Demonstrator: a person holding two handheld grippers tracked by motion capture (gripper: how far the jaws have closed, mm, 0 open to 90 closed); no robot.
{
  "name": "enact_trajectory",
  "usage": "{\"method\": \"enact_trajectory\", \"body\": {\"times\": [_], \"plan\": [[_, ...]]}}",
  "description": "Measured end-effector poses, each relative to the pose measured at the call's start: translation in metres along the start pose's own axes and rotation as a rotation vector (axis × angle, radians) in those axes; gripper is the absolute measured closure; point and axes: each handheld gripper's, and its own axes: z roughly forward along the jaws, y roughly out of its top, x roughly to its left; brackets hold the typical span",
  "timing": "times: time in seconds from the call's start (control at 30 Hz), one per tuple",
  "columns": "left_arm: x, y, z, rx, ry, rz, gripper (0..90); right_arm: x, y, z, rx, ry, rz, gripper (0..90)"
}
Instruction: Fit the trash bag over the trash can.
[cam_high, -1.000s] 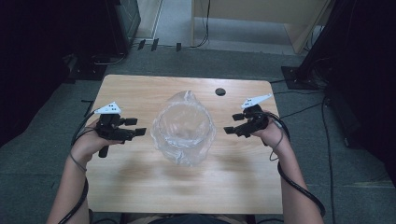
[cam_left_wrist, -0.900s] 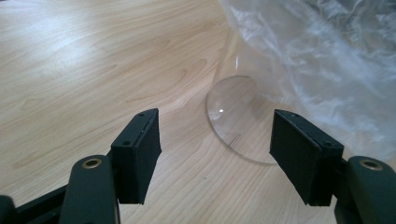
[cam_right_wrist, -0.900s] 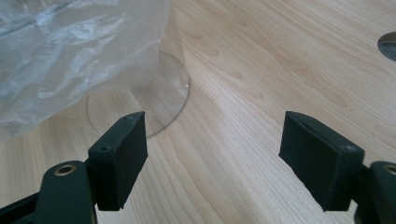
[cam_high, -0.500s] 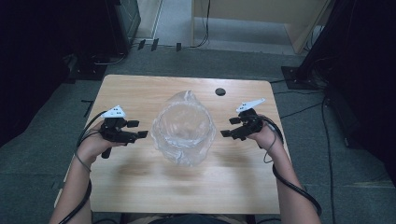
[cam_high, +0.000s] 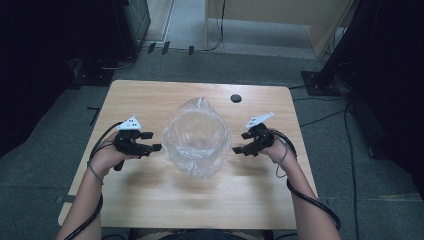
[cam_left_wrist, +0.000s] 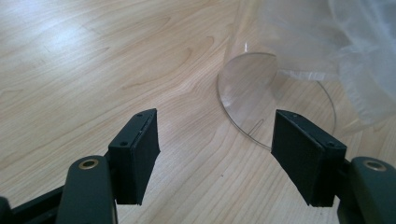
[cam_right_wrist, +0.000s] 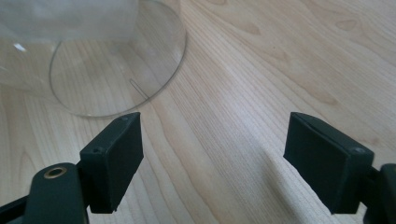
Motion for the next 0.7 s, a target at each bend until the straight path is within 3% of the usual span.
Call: {"method": "enact_trajectory", "body": {"times": [0.5,0.7], "plan": [[0.005,-0.019,0.02,0.065,0.017,-0.006,31.0,-0.004,-0.011,0.016,0.028,-0.021,0.015,19.3],[0.008,-0.028,0.03,0.095,0.022,0.024,30.0,-0.003,-0.012,0.022,0.035,-0.019,0.01,19.2]]}}
